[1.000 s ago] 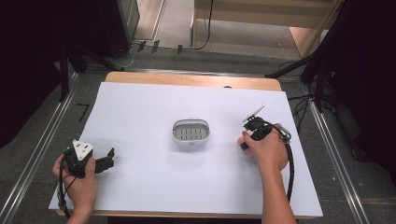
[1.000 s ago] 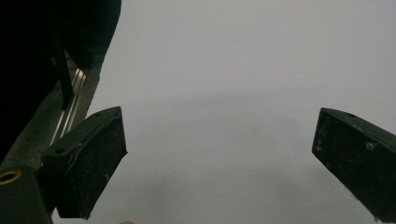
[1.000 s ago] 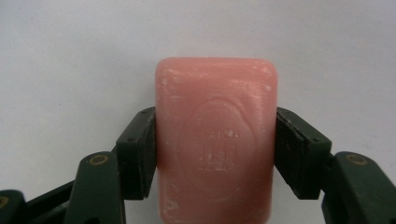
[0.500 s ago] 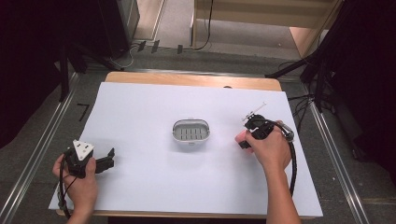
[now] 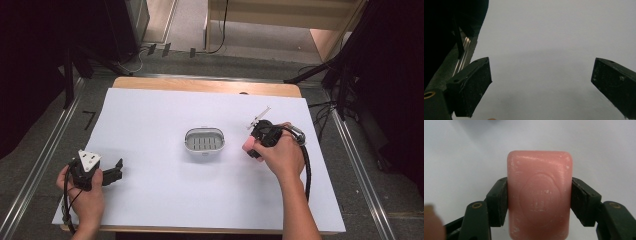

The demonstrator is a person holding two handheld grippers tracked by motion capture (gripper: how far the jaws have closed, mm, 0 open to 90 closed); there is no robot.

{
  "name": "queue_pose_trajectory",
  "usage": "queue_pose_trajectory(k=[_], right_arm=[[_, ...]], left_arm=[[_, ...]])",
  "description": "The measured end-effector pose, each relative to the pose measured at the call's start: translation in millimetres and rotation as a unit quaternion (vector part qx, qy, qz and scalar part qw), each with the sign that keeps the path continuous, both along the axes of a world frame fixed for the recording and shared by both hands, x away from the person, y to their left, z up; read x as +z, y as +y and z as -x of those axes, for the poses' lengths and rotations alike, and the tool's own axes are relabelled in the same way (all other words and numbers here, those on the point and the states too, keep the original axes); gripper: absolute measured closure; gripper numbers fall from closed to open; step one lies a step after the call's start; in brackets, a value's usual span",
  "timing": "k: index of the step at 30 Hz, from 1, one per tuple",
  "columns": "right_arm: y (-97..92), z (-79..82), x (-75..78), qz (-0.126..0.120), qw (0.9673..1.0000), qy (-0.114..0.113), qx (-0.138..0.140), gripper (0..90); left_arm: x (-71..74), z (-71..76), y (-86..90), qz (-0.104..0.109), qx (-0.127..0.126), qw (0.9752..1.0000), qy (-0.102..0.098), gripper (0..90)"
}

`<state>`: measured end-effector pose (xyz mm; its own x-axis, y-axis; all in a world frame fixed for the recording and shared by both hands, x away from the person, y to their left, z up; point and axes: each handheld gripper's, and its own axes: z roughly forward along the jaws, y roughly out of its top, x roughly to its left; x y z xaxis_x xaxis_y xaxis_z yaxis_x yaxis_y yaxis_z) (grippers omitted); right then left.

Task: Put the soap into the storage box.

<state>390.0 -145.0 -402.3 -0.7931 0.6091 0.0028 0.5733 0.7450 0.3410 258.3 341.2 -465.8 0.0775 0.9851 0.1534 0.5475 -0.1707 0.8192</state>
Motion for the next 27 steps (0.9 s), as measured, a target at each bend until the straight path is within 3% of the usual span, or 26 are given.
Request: queue_pose_trajectory(k=[11,15,27], right_arm=[[16.5,0.5,-1.4,0.013,0.9987,-0.005,0.048,39.0],[22.0,0.7,0.7,0.006,0.9979,-0.009,0.063,38.9],[37.8,2.5,10.0,0.007,0.9935,-0.029,0.110,39.0]], left_arm=[[-0.1,-0.2,0.0,0.000,-0.001,1.0000,0.000,3.6],[-0.1,-0.3,0.0,0.001,-0.001,1.0000,0.001,3.6],[0.0,-0.5,-0.2,-0.002,-0.001,1.0000,0.004,3.6]])
